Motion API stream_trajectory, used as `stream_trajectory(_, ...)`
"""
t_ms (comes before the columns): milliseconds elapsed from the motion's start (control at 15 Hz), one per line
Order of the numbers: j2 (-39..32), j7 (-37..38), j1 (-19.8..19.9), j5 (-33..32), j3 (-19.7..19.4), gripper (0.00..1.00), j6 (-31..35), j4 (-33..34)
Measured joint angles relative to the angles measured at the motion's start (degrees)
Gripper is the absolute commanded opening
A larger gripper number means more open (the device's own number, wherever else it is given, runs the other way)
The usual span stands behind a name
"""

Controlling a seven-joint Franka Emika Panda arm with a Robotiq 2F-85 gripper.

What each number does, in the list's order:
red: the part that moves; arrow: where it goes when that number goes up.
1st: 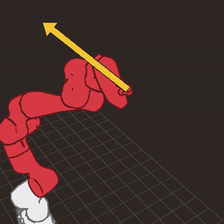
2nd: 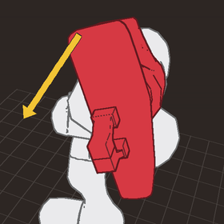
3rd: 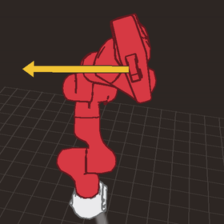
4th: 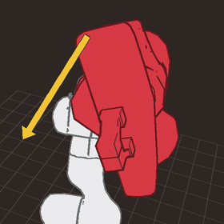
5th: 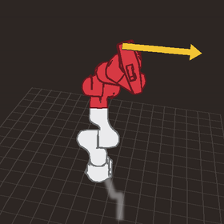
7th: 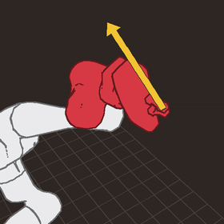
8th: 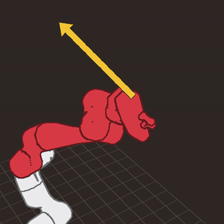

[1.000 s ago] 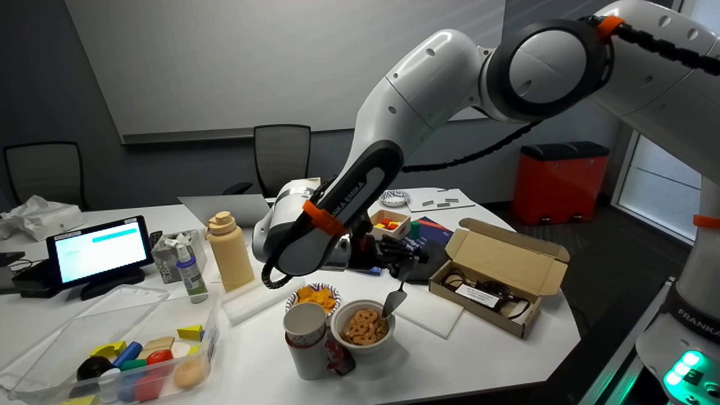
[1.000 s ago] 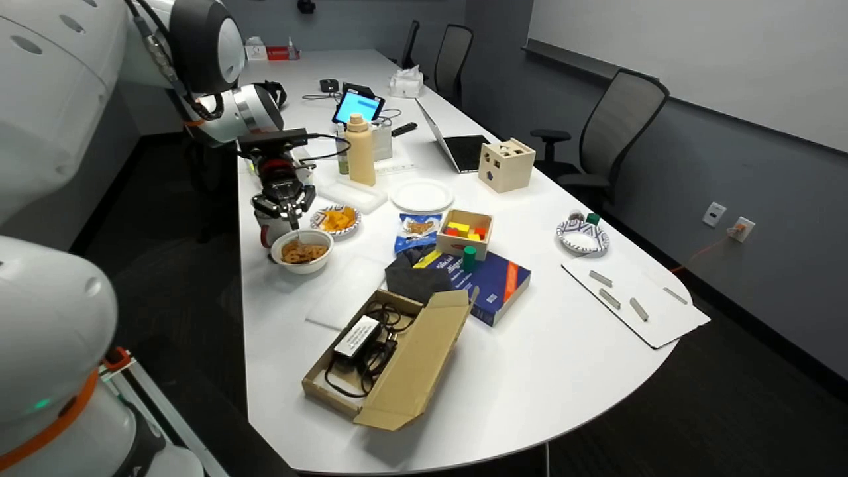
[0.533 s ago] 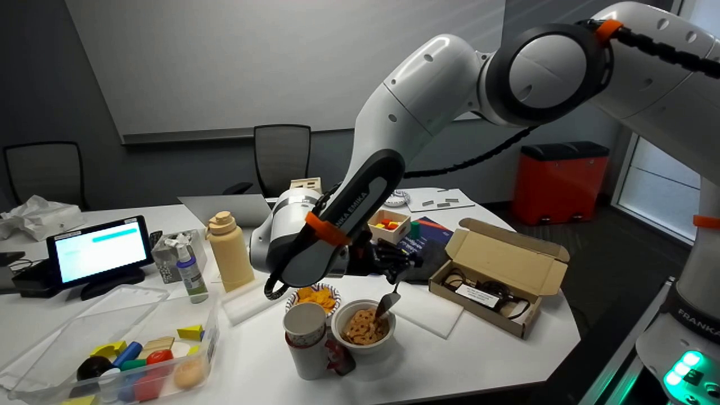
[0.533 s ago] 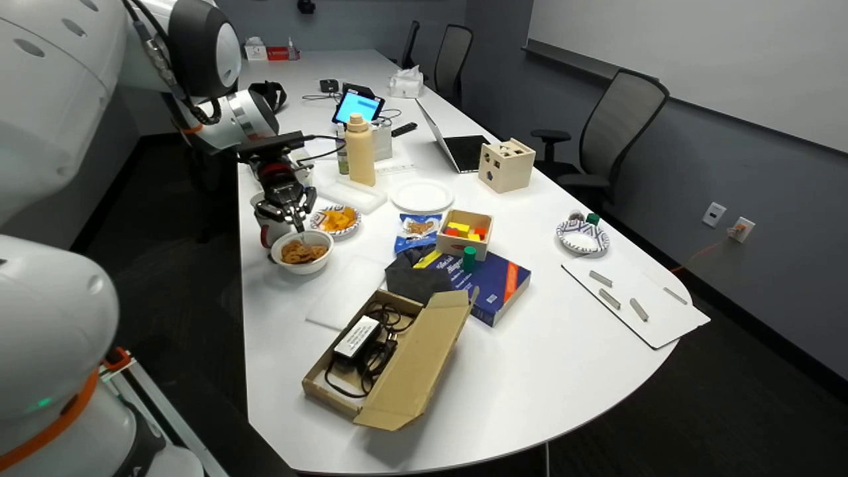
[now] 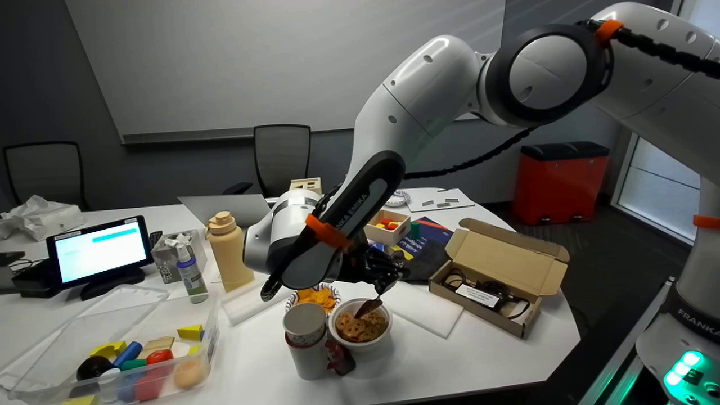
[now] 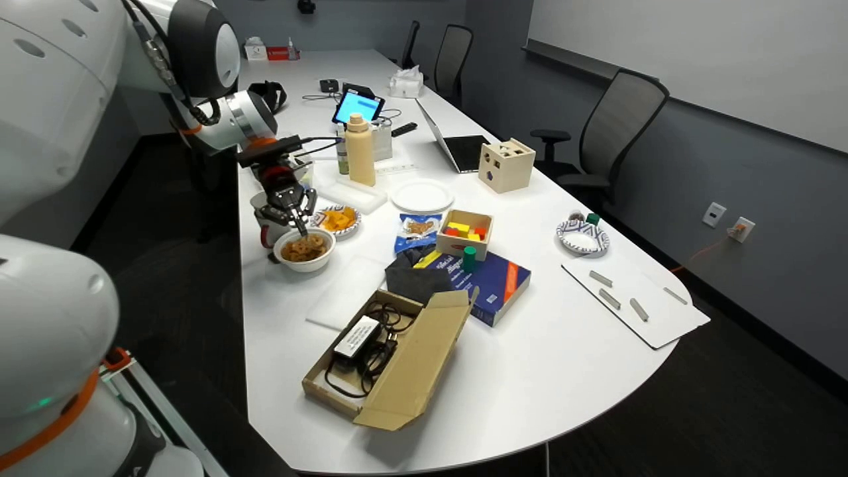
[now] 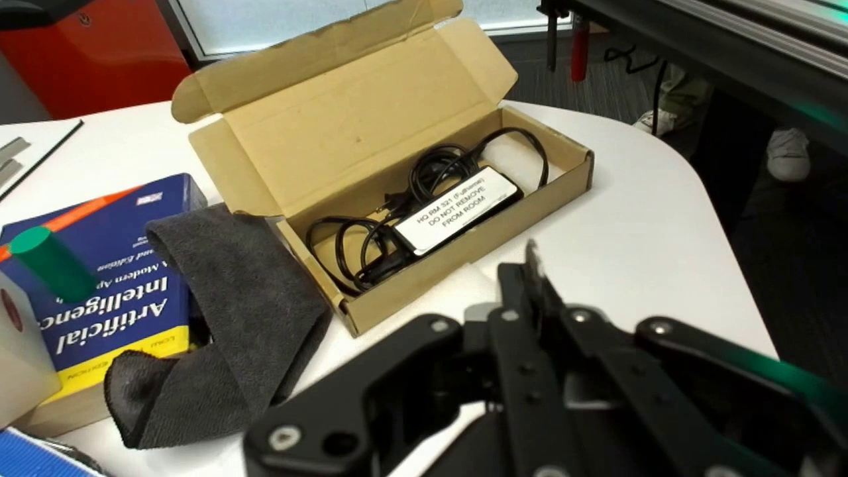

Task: Use the cake spatula to stir the contents in the white bowl.

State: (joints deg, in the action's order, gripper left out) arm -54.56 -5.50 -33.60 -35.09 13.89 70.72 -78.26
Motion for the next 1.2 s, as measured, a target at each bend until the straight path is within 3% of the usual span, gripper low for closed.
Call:
stream_trajectory(733, 1.03, -2.91, 1.63, 9.19, 0.83, 0.01, 1.83, 0.11)
stream_trajectory(1200, 0.99, -6.20, 1.90, 11.44, 0.81, 0.01, -4.64, 0.18)
